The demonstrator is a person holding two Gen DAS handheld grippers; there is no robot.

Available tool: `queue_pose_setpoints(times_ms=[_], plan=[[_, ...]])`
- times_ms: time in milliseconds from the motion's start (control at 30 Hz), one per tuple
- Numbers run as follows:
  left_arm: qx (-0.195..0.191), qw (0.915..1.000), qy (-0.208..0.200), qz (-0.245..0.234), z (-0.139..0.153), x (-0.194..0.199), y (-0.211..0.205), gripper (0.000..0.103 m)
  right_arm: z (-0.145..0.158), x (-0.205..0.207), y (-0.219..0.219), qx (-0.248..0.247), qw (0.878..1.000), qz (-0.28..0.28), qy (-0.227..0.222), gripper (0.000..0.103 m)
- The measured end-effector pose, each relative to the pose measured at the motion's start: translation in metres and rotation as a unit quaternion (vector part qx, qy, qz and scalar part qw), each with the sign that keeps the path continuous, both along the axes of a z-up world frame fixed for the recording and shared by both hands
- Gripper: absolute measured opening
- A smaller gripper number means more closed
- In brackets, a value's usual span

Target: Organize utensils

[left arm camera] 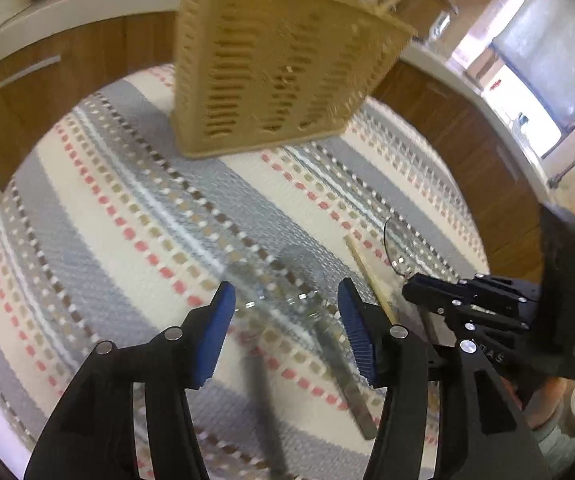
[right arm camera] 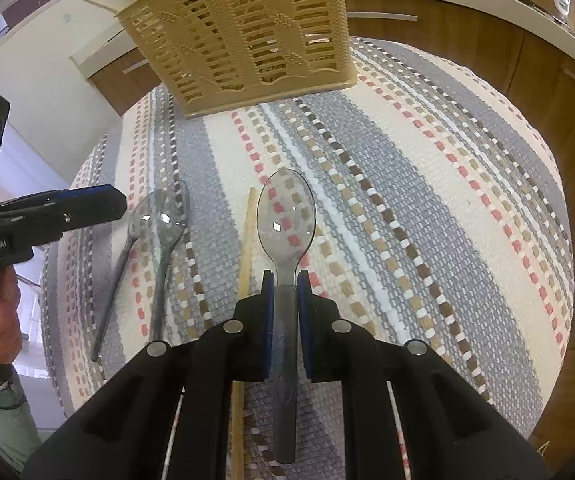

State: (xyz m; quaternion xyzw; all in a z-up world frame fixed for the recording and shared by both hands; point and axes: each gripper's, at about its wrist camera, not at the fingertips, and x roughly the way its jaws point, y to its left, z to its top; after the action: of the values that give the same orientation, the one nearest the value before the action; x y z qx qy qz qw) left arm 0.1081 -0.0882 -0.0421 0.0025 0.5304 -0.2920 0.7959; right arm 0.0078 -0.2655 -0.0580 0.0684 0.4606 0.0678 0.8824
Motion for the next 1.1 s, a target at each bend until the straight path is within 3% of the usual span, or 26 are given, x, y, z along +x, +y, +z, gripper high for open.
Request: queue_pose_setpoints(times_ms=[200,333,433,500,567,667,867,1067,1100], plan=[[0.07,0.9973,-0.02,0.013,-0.01,0.005,-0.037,0.052,0.002,-0.001,-0.013,0.007,0.999,-0.037,0.0,0.01],[0.075,0.997,-0.015,0.005,-0.015,0.002,-0.047,0.052,0.003,0.001,-0.018,-0.024,0.998,-0.053,0.001,0.01],[0.076,0.997,-0.009,0.001,-0.022,0.003,-0.051,0.05,0.0,0.004,-0.029,-0.015,0.998,-0.056,0.014,0.01],[0.084,0.9963,-0.02,0.0,-0.023,0.002,-0.054,0.047,0.0,0.006,-0.035,0.003,0.998,-0.051,0.024,0.012],[0.091,0.9954,-0.028,0.007,-0.024,0.003,-0.053,0.031,0.002,0.01,-0.04,0.012,0.998,-0.046,0.034,0.026],[0.061,0.998,-0.01,0.011,-0.024,0.007,-0.046,0.031,0.011,0.018,-0.045,0.004,0.998,-0.054,0.031,0.053],[0.005,0.9995,0.024,0.019,-0.024,0.018,-0.027,0.03,0.011,0.045,-0.047,0.029,0.996,-0.036,0.074,0.053],[-0.008,0.9995,0.02,0.024,-0.017,0.019,-0.017,0.03,0.013,0.065,-0.023,-0.044,0.994,-0.029,0.095,0.05],[-0.008,0.9995,0.016,0.024,-0.014,0.019,-0.014,0.03,0.013,0.068,-0.017,-0.061,0.993,-0.026,0.098,0.041]])
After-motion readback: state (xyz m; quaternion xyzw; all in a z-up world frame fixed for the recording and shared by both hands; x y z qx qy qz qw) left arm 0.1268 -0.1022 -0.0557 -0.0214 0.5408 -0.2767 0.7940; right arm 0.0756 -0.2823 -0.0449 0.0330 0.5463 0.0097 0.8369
